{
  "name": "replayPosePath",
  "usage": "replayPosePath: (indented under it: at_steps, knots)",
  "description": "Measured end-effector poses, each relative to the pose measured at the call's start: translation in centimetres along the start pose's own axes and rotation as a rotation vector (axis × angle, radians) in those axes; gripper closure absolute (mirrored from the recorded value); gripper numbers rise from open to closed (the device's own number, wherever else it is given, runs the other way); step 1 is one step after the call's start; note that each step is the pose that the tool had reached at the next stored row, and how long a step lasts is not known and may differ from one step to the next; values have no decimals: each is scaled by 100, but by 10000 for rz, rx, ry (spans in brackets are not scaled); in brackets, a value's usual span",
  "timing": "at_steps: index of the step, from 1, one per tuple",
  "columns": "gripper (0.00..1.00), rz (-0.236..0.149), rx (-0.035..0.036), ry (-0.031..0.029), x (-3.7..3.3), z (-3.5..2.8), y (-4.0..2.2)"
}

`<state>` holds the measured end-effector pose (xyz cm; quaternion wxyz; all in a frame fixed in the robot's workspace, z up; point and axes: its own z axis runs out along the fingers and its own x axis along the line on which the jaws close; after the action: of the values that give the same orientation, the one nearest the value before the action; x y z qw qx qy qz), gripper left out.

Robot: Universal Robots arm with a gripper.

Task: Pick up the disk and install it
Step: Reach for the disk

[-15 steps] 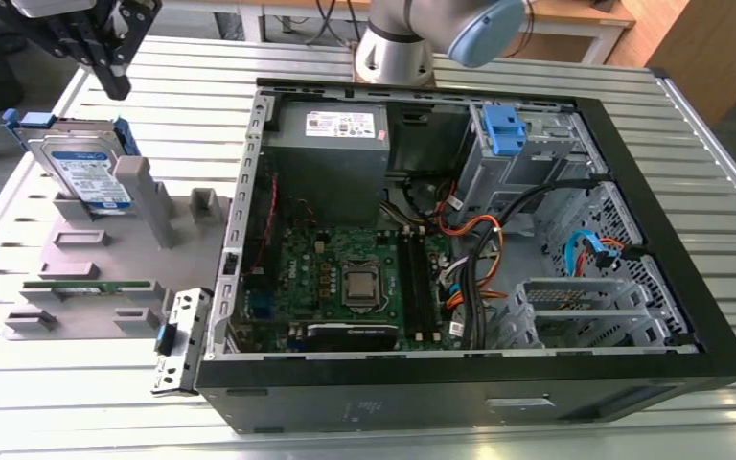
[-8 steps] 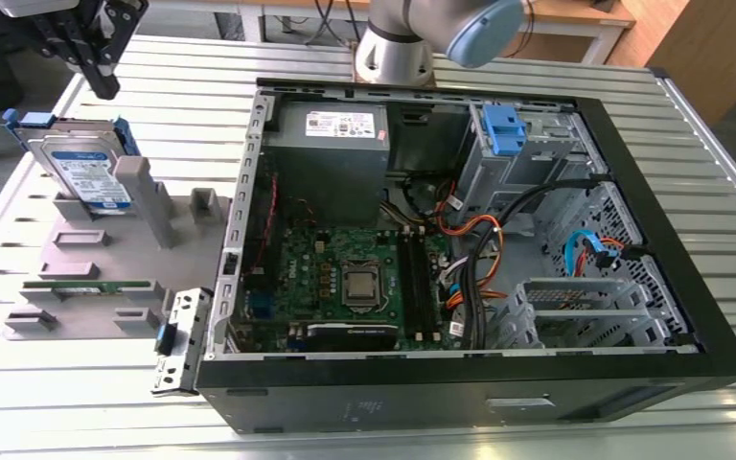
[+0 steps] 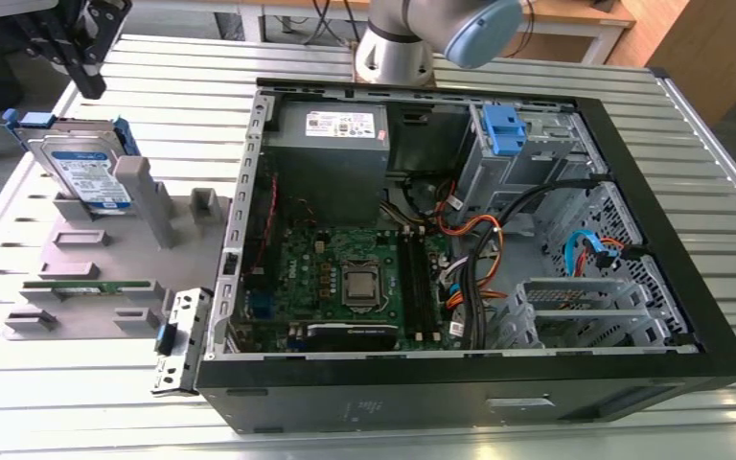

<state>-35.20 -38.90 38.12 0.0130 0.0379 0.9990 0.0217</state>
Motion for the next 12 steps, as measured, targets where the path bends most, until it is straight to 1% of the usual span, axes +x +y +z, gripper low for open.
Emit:
replayPosePath:
  at_steps: [10,11,12]
  knots:
    - [89,0,-1,0,180,53,19]
    - [89,1,0,-1,213,64,22]
    - [89,1,-1,-1,227,72,23]
